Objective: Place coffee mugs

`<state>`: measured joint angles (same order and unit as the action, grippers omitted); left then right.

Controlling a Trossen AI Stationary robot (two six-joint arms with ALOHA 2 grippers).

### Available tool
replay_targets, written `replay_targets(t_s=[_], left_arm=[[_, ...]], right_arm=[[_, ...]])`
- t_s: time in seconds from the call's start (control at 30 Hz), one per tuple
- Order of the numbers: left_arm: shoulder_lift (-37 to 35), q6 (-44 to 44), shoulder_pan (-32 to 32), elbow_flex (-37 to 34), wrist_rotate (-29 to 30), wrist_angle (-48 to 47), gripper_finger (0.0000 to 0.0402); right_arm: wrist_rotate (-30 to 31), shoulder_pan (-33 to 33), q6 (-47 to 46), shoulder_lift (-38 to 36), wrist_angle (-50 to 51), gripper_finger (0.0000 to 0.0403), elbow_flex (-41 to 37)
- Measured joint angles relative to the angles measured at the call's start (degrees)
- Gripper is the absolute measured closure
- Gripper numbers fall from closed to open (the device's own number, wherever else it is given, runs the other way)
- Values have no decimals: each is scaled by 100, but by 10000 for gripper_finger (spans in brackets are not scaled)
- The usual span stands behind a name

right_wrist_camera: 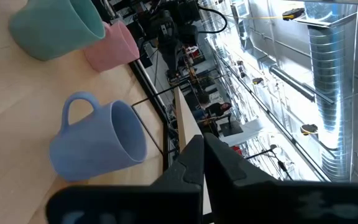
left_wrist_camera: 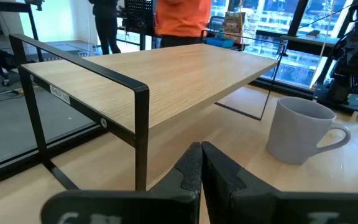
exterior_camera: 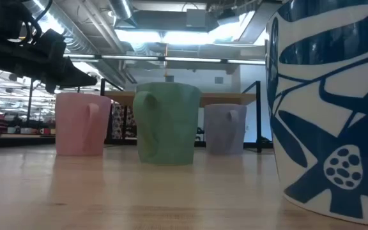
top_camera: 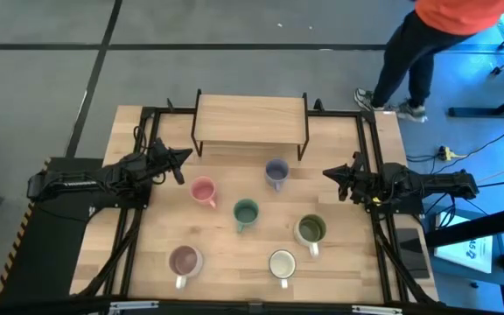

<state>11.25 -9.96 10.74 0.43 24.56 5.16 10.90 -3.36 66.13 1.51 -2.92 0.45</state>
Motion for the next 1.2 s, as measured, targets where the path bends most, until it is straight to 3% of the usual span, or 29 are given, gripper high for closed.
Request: replay_targets(t_s=[1.2], left_arm=[[0,-146,0,0,-15,156,401]], right_arm=[[155,0,125,12,-36,403,-2]])
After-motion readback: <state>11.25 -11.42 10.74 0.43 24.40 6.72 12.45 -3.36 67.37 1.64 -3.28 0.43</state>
